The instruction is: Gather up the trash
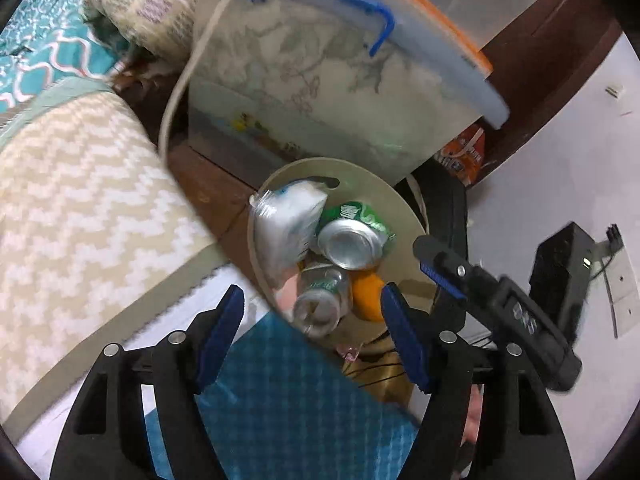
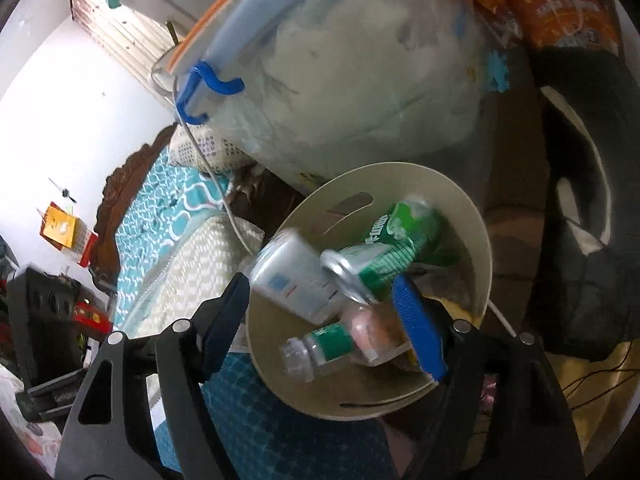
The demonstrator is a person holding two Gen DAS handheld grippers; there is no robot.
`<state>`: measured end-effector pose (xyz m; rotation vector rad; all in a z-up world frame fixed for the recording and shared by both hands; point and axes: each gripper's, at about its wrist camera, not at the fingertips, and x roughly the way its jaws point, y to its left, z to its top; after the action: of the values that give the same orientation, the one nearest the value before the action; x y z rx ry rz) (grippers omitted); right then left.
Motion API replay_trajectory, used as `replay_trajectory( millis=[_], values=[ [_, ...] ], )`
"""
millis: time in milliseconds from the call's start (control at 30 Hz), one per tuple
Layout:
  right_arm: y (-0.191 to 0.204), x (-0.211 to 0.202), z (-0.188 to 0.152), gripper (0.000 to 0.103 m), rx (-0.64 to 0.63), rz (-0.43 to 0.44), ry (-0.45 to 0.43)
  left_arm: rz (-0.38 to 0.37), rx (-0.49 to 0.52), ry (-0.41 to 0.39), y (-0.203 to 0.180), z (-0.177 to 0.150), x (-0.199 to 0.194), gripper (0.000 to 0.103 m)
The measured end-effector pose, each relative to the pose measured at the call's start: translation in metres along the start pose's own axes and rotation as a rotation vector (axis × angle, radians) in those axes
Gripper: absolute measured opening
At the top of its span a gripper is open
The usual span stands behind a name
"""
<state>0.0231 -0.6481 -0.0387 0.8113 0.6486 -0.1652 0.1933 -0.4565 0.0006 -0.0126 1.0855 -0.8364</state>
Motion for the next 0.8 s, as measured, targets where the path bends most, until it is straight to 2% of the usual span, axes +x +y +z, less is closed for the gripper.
replay_trajectory(
  millis=[133, 333, 433, 567, 700, 800],
  values=[
    [0.016, -0.009, -0.009, 0.075, 0.005, 0.031, -0.009, 0.031, 0.005, -0.066, 0.02, -0.032, -0.052, 0.067],
    [0.071, -0.011, -0.039, 0.075, -0.053, 0.115, 0.029, 0.193, -0.035, -0.176, 0.073, -0.098, -0.141, 0.067],
    [0.111, 0.001, -0.062, 0.075, -0.097, 0.156, 0.089, 0.301, -0.132, -0.214, 0.117, -0.141, -0.181, 0.067],
    [0.168, 0.024, -0.11, 0.075, -0.176, 0.212, 0.212, 0.327, -0.352, -0.266, 0.186, -0.209, -0.24, 0.066],
    [0.234, 0.043, -0.168, 0.075, -0.303, 0.244, 0.339, 0.417, -0.504, -0.334, 0.241, -0.271, -0.296, 0.066],
    [0.29, 0.05, -0.209, 0.074, -0.44, 0.272, 0.403, 0.445, -0.612, -0.376, 0.276, -0.305, -0.331, 0.066]
  ],
)
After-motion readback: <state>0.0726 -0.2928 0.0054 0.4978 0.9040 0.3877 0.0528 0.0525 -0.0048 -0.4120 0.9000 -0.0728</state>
